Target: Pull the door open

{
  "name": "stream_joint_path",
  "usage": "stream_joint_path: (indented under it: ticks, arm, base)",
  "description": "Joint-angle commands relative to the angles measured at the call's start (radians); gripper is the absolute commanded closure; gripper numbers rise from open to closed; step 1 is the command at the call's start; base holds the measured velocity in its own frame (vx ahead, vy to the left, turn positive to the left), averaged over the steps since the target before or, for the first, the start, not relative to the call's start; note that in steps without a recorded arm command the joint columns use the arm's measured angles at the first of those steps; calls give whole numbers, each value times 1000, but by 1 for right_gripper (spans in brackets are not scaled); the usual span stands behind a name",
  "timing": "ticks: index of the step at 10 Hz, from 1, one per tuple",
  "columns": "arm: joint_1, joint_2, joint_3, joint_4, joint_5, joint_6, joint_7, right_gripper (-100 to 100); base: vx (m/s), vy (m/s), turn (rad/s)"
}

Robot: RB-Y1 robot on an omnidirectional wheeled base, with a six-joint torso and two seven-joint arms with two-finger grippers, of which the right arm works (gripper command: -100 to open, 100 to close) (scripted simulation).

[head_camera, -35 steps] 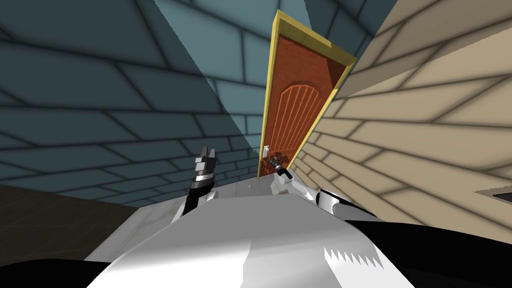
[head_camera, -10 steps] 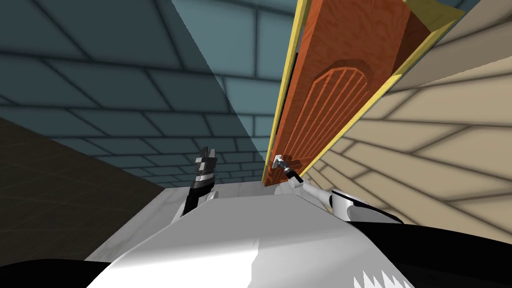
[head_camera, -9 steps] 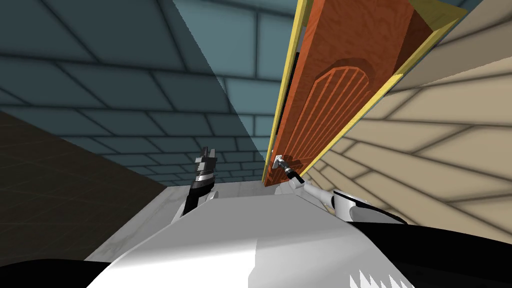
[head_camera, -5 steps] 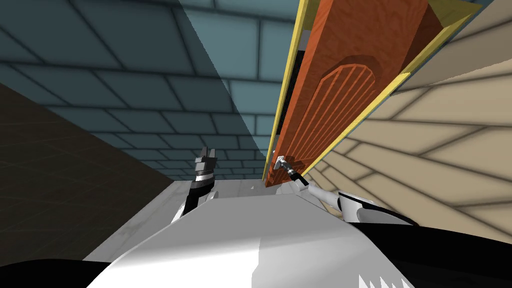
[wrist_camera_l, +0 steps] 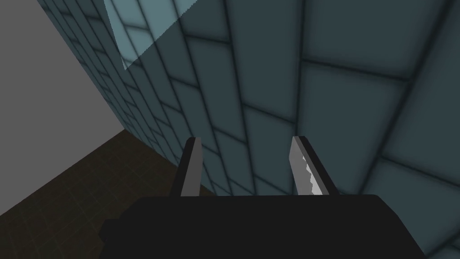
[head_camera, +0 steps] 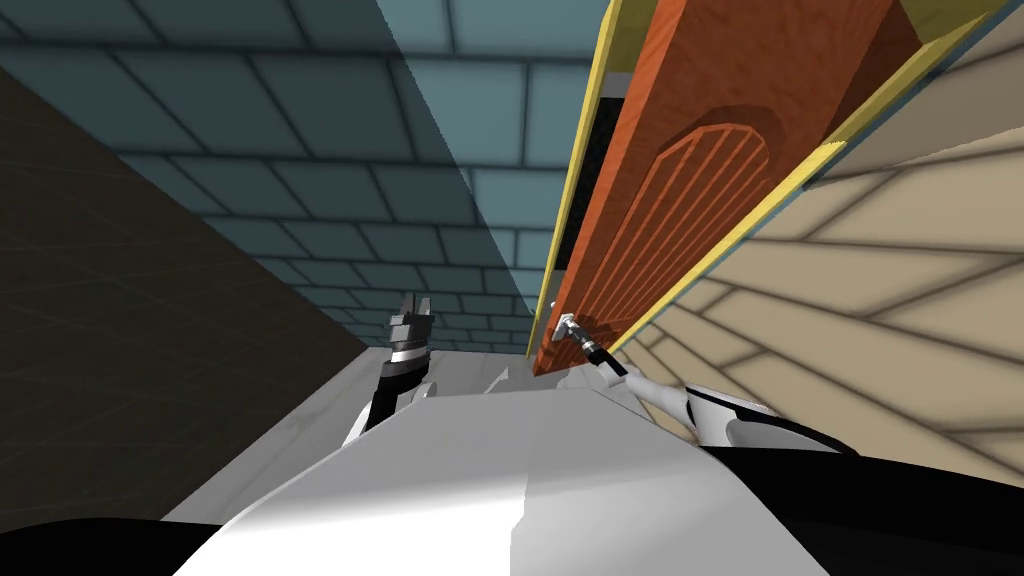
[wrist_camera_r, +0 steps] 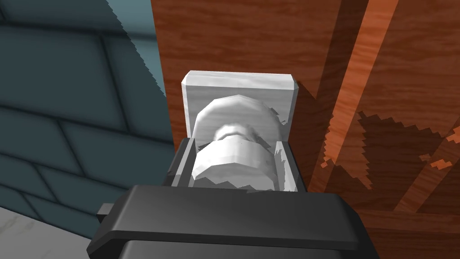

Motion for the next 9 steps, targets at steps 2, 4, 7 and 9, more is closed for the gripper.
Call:
stream_joint_path:
  ticks: [2, 4, 7, 9]
  arm:
    - [23, -16, 10, 26, -4, -37, -35, 100]
    - [36, -28, 16, 50, -6, -64, -62, 100]
    - [61, -53, 28, 99, -10, -118, -118, 100]
    - [76, -68, 35, 128, -13, -150, -149, 100]
  base:
    - [-184, -64, 241]
    - [-185, -66, 248]
    - [-202, -50, 255]
    - [-209, -76, 257]
